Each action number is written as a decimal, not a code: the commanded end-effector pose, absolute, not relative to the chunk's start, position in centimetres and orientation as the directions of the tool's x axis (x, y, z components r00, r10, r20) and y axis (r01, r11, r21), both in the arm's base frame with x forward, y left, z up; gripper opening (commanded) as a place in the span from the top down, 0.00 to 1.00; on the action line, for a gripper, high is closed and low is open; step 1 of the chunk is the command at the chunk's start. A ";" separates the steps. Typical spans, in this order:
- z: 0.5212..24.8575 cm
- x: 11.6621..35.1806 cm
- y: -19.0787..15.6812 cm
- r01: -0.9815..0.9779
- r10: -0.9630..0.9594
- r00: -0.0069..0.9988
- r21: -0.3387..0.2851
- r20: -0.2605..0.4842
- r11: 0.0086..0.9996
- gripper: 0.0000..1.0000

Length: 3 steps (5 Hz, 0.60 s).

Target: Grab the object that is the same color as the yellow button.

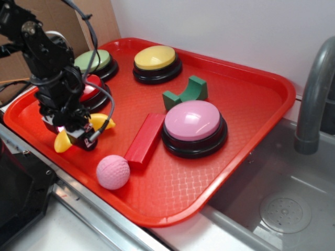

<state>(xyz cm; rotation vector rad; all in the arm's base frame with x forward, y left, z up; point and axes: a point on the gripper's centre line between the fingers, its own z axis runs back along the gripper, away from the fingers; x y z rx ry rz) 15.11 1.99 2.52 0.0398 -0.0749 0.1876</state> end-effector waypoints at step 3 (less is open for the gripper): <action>16.2 21.7 -1.0 -0.084 0.087 0.973 -0.026 0.214 0.996 1.00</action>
